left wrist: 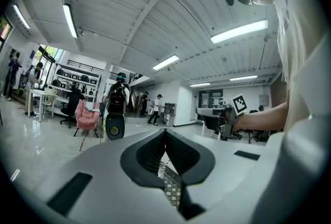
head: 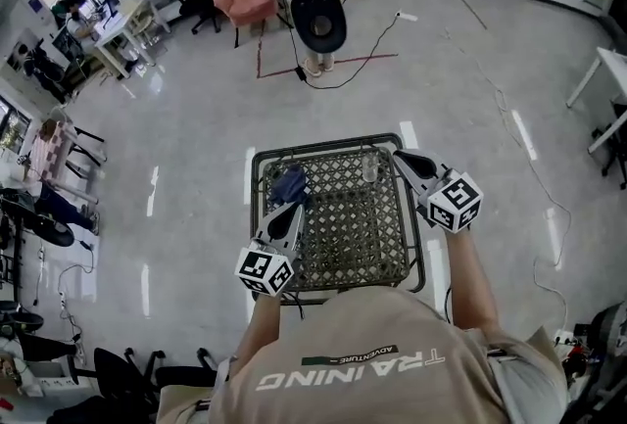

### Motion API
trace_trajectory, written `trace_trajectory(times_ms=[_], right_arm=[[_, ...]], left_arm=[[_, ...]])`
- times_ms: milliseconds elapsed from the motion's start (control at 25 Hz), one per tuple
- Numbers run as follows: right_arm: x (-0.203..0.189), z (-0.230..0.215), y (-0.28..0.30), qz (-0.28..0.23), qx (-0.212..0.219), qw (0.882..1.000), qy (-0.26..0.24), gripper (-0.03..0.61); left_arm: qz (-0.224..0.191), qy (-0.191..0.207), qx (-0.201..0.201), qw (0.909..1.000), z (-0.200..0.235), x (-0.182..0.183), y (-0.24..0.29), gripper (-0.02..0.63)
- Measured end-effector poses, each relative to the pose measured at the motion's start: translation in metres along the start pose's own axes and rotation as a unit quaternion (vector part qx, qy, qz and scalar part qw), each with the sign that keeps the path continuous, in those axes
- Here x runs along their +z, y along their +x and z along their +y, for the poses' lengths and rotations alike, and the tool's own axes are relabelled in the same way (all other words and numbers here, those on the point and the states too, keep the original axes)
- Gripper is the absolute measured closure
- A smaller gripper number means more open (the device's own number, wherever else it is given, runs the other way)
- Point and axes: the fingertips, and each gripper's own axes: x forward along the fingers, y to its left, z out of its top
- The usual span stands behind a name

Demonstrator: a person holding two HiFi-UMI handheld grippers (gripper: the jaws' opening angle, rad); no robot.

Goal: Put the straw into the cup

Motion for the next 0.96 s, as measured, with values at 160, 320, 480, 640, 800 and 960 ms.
trace_trajectory(times_ms=[160,320,480,640,800,960], right_arm=[[0.001,0.002,0.002,0.001,-0.006,1.0,-0.026,0.56],[0.001,0.008,0.005,0.006,0.001,1.0,-0.019,0.561],[-0.004,0.015,-0.002,0.011,-0.002,1.0,-0.01,0.56],[-0.011,0.024,-0.009,0.018,0.0,1.0,-0.016,0.561],[-0.014,0.026,-0.019,0.03,-0.003,0.999,-0.028,0.561],[-0.009,0.027,-0.026,0.03,-0.003,0.999,-0.038,0.561]], left_arm=[[0.004,0.001,-0.004,1.0,-0.001,-0.003,0.0,0.597],[0.005,-0.01,-0.005,0.9999,0.001,-0.005,-0.004,0.597],[0.004,-0.013,-0.011,0.9998,-0.004,-0.006,-0.008,0.597],[0.007,-0.01,-0.021,0.9997,-0.006,-0.01,-0.008,0.597],[0.004,-0.02,-0.031,0.9993,-0.014,-0.014,-0.005,0.597],[-0.007,-0.031,-0.036,0.9988,-0.019,-0.012,-0.003,0.597]])
